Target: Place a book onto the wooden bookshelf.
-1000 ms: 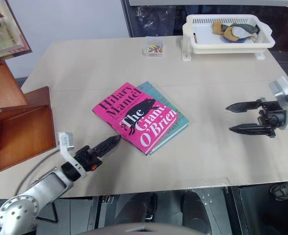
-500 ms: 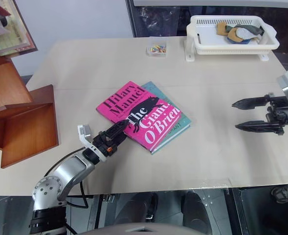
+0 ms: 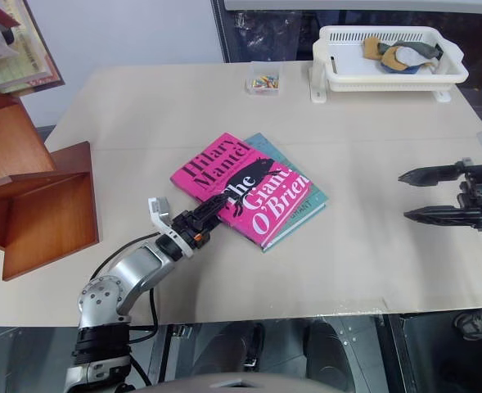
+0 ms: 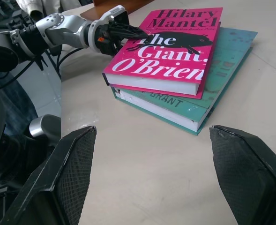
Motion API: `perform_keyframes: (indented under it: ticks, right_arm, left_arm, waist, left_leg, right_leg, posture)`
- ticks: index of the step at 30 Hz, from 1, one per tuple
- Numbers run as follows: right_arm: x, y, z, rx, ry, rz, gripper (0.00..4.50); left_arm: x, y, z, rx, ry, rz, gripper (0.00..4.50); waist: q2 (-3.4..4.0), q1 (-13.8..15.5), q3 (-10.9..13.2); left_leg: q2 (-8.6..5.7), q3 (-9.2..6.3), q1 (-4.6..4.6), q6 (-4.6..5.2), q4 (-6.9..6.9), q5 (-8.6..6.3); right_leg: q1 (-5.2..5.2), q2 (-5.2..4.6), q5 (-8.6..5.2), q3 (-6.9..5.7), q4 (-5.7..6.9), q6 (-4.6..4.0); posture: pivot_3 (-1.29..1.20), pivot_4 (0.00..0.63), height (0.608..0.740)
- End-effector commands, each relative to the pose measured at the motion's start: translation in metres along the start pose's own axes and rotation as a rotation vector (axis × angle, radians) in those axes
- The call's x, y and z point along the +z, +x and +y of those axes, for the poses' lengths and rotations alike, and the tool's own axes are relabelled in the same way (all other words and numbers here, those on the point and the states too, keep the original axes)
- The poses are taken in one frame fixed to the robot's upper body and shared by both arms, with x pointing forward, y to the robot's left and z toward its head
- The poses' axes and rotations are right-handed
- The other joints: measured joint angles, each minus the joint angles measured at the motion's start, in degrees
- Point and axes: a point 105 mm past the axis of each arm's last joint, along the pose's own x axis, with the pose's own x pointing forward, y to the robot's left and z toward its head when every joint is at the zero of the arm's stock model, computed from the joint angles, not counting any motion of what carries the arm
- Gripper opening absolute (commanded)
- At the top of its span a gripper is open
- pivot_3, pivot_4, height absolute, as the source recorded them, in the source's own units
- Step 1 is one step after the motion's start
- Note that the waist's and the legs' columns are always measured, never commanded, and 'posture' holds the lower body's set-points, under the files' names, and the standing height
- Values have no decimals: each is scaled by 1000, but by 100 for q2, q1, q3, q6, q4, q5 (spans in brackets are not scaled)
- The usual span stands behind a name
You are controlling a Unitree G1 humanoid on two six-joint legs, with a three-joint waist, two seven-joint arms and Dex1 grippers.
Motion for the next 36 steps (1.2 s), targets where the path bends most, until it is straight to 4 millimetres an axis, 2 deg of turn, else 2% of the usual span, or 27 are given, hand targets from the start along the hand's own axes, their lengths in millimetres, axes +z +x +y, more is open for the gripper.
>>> perform_keyframes:
  ticks: [1,2,4,11,15,17,19,22,23,25,27,28,30,31,32,34,36]
  right_arm:
    - [14,-6,7,38,-52,-8,3934]
    - [14,-5,6,40,-53,-7,3934]
    - [13,-4,6,44,-51,-1,3934]
    - [12,-2,3,47,-50,2,3934]
    - [12,-1,2,49,-49,1,3934]
    - [13,0,2,50,-49,0,3934]
    - [13,0,1,51,-49,-3,3934]
    - [12,3,1,62,-43,-13,3934]
    - [12,4,1,66,-42,-15,3934]
    - [10,9,-1,76,-47,-23,3934]
    - [11,11,-2,83,-52,-34,3934]
    - [11,14,-2,91,-50,-36,3934]
    - [11,17,-2,103,-45,-38,3934]
    - [11,18,-1,111,-43,-36,3934]
    - [11,20,-2,114,-44,-35,3934]
    - [13,23,-4,120,-46,-43,3934]
    - [14,26,-5,129,-46,-45,3934]
  left_arm:
    - [1,-8,-3,-24,-20,-15,1451]
    - [2,-9,-3,-28,-24,-19,1081]
    - [3,-12,-7,-48,-36,-30,647]
    - [1,-25,-29,-144,-29,-44,647]
    - [7,-28,-45,-199,-8,-78,647]
    - [8,-26,-55,-205,77,-82,647]
    - [9,-22,-71,-220,230,-81,647]
    - [13,-6,-97,-211,563,-109,647]
    - [13,-3,-104,-229,614,-114,647]
    - [16,4,-123,-277,831,-138,647]
    - [16,8,-131,-284,1018,-132,647]
    - [8,16,-124,-228,1299,-36,647]
    - [0,20,-106,-161,1755,123,647]
    - [4,20,-98,-136,1964,177,647]
    - [19,22,-100,-92,2083,147,647]
    - [44,26,-125,-48,2286,26,647]
    - [54,30,-146,-39,2464,-48,647]
  waist:
    - [0,-3,0]
    - [1,-9,0]
    - [1,-15,-1]
    - [0,-4,0]
    - [-1,0,1]
    - [-1,-2,1]
    - [-1,1,1]
    - [-6,18,4]
    - [-6,17,3]
    - [-8,5,5]
    - [-7,-17,4]
    - [-11,-22,7]
    - [-13,-23,8]
    - [-13,-22,8]
    - [-12,-20,7]
    - [-12,-22,7]
    - [-19,-19,13]
  left_leg:
    - [0,0,0,0,0,0]
    - [0,0,0,0,0,0]
    - [1,1,1,0,0,0]
    - [2,1,0,0,0,0]
    - [1,-1,-3,0,0,0]
    - [1,0,-3,0,0,0]
    - [2,-1,-4,0,0,0]
    - [-1,-2,-5,-1,0,0]
    - [-2,-2,-6,-1,1,1]
    - [-5,3,-5,-1,2,1]
    - [-6,7,-5,-1,1,1]
    - [-5,11,-3,-1,-1,1]
    - [1,13,-2,-2,-14,1]
    - [1,16,2,-2,-19,1]
    - [1,16,2,-1,-22,1]
    - [1,21,4,1,-24,0]
    - [1,19,2,1,-23,0]
  right_leg:
    - [0,0,0,0,0,0]
    - [0,0,0,1,0,0]
    - [0,0,0,2,-1,0]
    - [-1,0,0,6,-2,0]
    - [-1,-1,0,7,-3,0]
    - [-1,-1,0,6,-4,0]
    - [-1,0,0,5,-4,-1]
    - [1,1,0,0,-5,-1]
    - [2,1,0,-4,-5,-1]
    - [3,1,0,-2,-6,0]
    - [1,3,0,2,-8,0]
    - [0,5,0,5,-8,0]
    - [-2,18,-1,6,-13,-1]
    - [-2,17,-1,9,-14,-1]
    - [-1,17,-1,9,-19,-2]
    - [1,8,0,14,-26,-1]
    - [-2,6,0,13,-24,1]
  posture:
    - [0,150,740]
    - [0,150,740]
    - [0,150,740]
    - [0,150,740]
    - [0,150,740]
    - [0,150,740]
    - [0,150,740]
    - [0,150,740]
    - [0,150,740]
    - [0,150,740]
    - [0,150,740]
    - [0,150,740]
    - [0,150,740]
    - [0,150,740]
    - [0,150,740]
    - [0,150,740]
    - [0,150,740]
